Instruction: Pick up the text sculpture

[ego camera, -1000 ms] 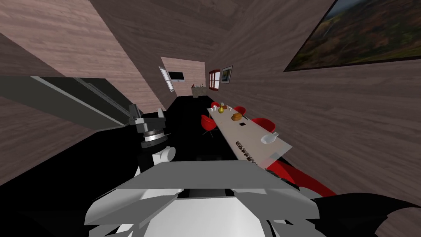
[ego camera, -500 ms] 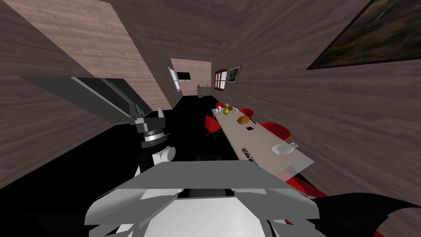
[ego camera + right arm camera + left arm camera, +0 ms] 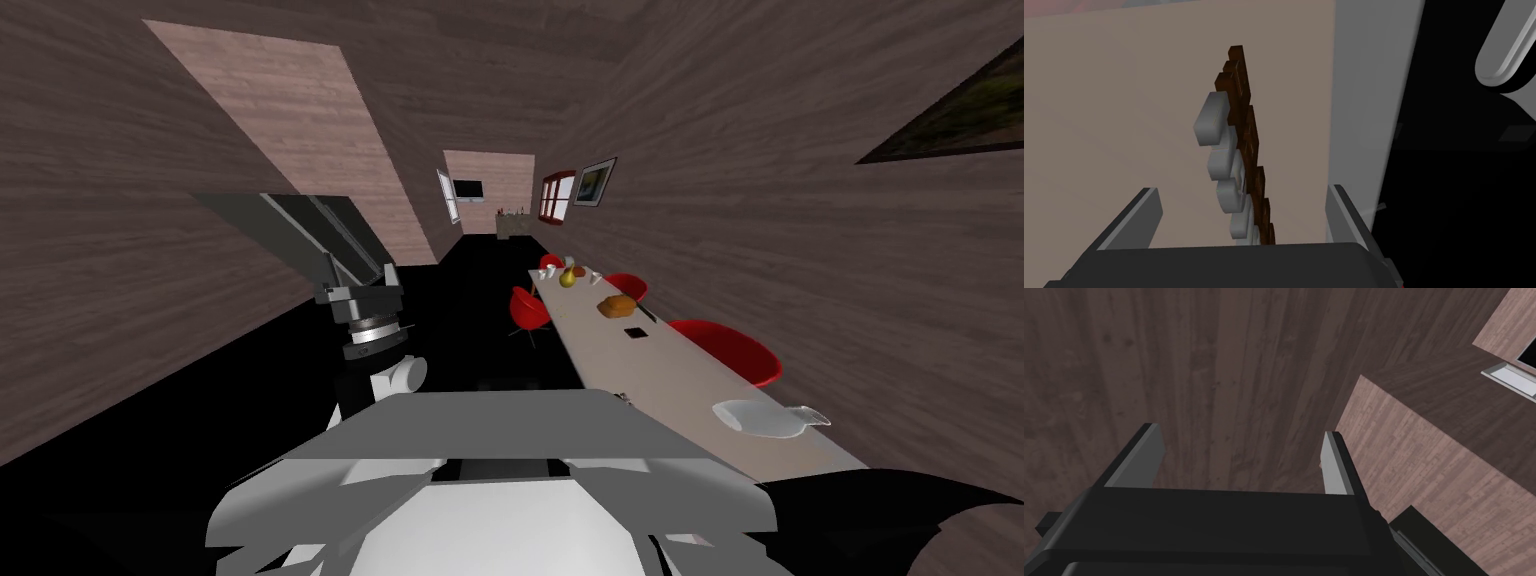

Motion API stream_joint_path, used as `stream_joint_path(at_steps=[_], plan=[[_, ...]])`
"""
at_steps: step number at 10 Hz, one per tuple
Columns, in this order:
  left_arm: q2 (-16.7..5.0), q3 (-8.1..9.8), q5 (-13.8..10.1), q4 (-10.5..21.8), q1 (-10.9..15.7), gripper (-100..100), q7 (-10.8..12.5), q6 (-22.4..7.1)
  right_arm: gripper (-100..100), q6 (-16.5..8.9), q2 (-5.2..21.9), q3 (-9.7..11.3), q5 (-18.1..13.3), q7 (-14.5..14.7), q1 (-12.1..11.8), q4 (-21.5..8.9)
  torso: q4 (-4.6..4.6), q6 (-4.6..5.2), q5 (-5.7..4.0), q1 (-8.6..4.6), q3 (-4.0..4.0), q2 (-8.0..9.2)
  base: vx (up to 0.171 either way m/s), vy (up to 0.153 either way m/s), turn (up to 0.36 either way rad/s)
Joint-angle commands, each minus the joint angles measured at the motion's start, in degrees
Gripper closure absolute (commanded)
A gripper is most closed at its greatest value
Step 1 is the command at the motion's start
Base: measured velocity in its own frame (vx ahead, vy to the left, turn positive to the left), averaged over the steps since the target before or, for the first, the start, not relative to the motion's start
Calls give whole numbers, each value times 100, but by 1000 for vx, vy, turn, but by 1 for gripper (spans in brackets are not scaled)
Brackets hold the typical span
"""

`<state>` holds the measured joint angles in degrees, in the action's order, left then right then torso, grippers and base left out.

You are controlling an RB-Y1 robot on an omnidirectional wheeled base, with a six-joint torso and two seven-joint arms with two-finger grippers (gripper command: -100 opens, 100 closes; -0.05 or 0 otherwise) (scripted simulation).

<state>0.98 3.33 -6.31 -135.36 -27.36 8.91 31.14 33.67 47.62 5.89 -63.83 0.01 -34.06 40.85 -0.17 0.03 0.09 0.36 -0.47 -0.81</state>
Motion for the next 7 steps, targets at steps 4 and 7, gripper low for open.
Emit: stream_joint_path(at_steps=[4, 7], plan=[[0, 0, 0, 0, 1, 0, 0, 0, -100, 72, 26, 160, -409, -196, -147, -321, 9, 6, -1, -7, 26, 48, 135, 14, 161], [0, 0, 0, 0, 0, 0, 0, 0, -100, 153, 13, 211, -555, -196, -130, -559, 3, 4, 1, 6, 8, 16, 153, 24, 154]])
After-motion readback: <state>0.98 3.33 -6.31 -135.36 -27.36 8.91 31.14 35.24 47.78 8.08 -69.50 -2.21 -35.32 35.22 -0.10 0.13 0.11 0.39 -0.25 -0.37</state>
